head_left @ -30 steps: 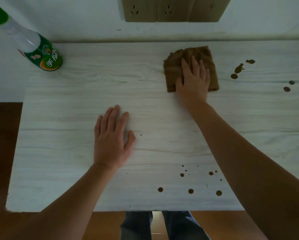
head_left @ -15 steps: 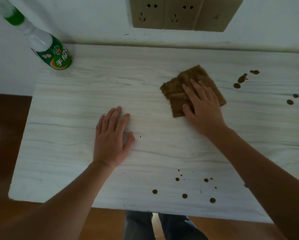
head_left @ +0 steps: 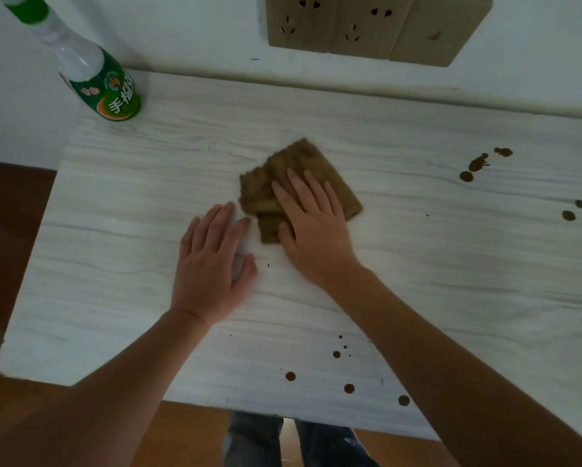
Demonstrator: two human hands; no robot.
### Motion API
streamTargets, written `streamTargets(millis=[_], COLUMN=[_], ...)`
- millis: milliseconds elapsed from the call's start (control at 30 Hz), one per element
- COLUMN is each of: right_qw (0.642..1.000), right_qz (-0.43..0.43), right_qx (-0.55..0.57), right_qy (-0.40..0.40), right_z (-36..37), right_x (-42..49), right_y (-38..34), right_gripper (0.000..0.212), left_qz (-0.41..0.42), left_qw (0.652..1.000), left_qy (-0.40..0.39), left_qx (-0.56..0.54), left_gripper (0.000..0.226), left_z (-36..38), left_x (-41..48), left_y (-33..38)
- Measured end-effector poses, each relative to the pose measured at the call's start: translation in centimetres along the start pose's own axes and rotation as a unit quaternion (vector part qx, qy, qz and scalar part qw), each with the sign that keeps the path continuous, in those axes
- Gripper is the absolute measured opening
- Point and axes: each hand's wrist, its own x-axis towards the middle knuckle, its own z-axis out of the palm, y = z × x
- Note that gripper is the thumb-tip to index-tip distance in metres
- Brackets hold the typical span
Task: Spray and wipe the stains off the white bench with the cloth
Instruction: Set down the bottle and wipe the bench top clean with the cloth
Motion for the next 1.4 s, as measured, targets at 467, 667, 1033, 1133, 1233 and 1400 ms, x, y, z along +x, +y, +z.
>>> streamTargets(millis=[467, 667, 1033, 1133, 1233, 1400], right_qw=[0.977, 0.996, 0.995, 0.994, 0.997, 0.997], right_qz=[0.206, 0.079, -0.101, -0.106, -0.076, -0.065], right_qx=[-0.024, -0.006, 0.001, -0.001, -0.006, -0.025], right_qy=[0.054, 0.047, -0.014, 0.004, 0.02, -0.014], right_z=[-3.7, -2.5, -5.8, -5.1, -4.0, -4.0], right_x=[6.3, 3.1, 2.9, 3.0, 2.2, 2.1], right_y=[9.0, 6.2, 11.6, 12.0, 11.2, 10.8], right_gripper=[0.062, 0.06, 0.052, 0.05, 0.051, 0.056], left_qz=[-0.002, 0.001, 0.001, 0.001, 0.002, 0.0], left_qw=[1.0, 1.0, 1.0, 1.0, 1.0, 1.0], left_qy=[0.01, 0.006, 0.016, 0.018, 0.012, 0.009], left_qx=[-0.011, -0.008, -0.012, -0.012, -0.01, -0.01], left_gripper=[0.059, 0.059, 0.058, 0.058, 0.059, 0.059], left_z=[0.2, 0.1, 0.2, 0.3, 0.2, 0.0], left_x=[0.1, 0.0, 0.1, 0.1, 0.0, 0.1], left_y=[-0.2, 0.0, 0.1, 0.0, 0.0, 0.0])
